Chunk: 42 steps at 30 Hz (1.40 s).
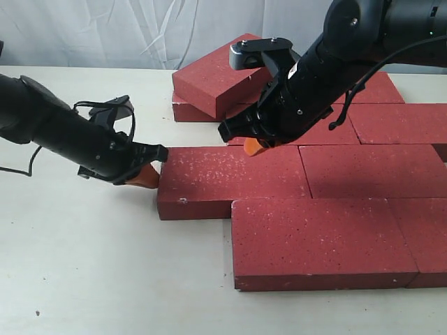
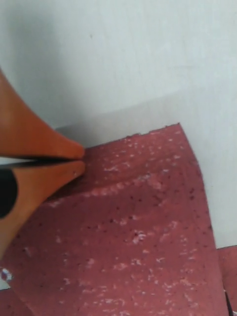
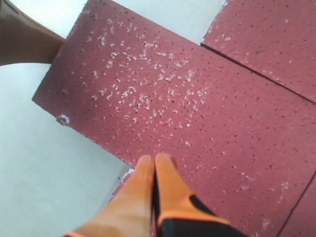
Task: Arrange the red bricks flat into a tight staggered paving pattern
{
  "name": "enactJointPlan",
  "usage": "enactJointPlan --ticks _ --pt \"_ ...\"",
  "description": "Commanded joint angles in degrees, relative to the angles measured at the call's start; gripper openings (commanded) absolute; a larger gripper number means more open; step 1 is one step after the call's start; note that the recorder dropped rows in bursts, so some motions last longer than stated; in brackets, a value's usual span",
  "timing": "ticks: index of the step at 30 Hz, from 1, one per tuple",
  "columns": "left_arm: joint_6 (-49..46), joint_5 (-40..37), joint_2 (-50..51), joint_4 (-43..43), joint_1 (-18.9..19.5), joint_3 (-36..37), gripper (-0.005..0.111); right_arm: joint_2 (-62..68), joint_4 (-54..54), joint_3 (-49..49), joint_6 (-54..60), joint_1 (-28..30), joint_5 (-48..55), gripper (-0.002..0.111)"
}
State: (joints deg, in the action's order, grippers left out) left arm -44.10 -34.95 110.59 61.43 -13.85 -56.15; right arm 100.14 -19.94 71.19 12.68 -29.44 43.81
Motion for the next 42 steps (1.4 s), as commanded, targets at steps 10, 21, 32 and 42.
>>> enactJointPlan --ticks 10,21,32,42 --pt "2.1 -10.7 -5.5 -2.5 8.9 0.1 0.0 -0.5 -0.3 0.0 0.1 0.3 -0.7 -0.001" --pt "2.0 -9.8 -8.6 -2.9 9.7 0.1 0.0 -0.5 -0.3 0.0 0.1 0.3 -0.7 -0.001" --pt "8.1 -2.9 -19.3 -12.6 9.7 -2.7 0.0 -0.5 0.4 0.0 -1.8 0.3 -2.4 -0.001" --pt "26.4 1.3 -28.9 -36.4 5.1 -2.7 0.0 -0.5 0.4 1.1 -1.8 0.3 -5.5 -0.001"
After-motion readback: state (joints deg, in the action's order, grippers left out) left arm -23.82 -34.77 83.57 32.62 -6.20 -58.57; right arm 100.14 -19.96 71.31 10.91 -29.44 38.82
